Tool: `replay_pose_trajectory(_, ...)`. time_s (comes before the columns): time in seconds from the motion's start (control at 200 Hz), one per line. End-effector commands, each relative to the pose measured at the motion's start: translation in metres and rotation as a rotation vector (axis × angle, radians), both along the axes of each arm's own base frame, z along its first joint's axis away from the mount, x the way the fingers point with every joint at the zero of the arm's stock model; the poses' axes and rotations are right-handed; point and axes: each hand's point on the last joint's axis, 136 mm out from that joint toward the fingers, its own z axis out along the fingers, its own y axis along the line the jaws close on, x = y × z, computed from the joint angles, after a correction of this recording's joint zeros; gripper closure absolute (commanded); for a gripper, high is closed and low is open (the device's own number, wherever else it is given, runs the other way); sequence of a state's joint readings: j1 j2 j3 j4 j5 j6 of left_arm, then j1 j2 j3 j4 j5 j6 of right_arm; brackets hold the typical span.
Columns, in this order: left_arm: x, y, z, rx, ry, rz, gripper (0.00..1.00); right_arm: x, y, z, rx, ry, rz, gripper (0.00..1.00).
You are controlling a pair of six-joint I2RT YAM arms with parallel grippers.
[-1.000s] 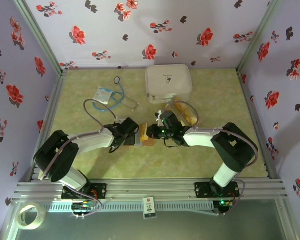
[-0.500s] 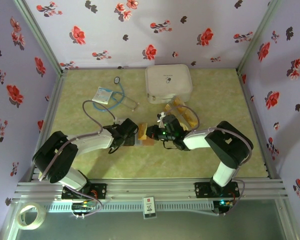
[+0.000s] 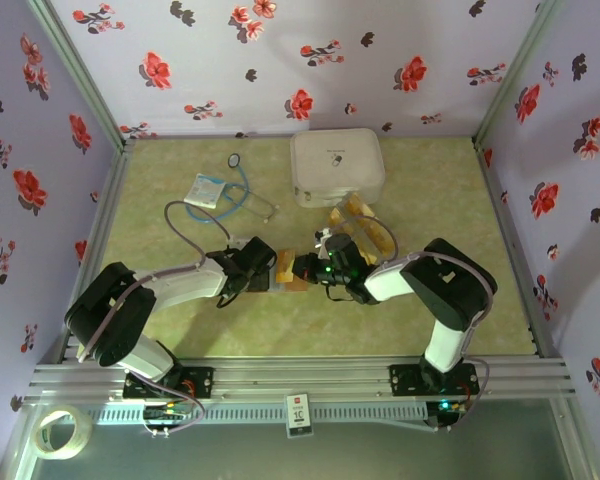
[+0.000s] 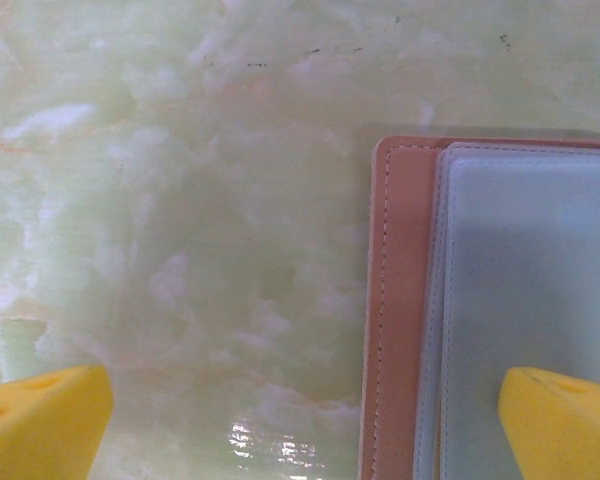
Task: Put the credit cards into the card holder
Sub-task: Insert the credit card into the card slot.
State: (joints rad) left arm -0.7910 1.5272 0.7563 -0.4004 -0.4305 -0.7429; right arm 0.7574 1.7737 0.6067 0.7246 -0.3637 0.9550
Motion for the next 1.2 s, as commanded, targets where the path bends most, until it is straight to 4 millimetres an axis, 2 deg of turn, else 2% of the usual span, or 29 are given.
replay_pose_trajectory(0.0, -0.014, 0.023, -0.012, 0.079, 0.053, 0.025, 0.00, -0.002, 0.003, -0.001, 0.024, 0.008, 0.002, 1.00)
replay_pose_trajectory(1.195, -0.017, 0.025, -0.014, 0.081, 0.057, 0.027, 0.00, -0.016, 0.008, -0.016, 0.059, 0.051, 0.018, 1.00)
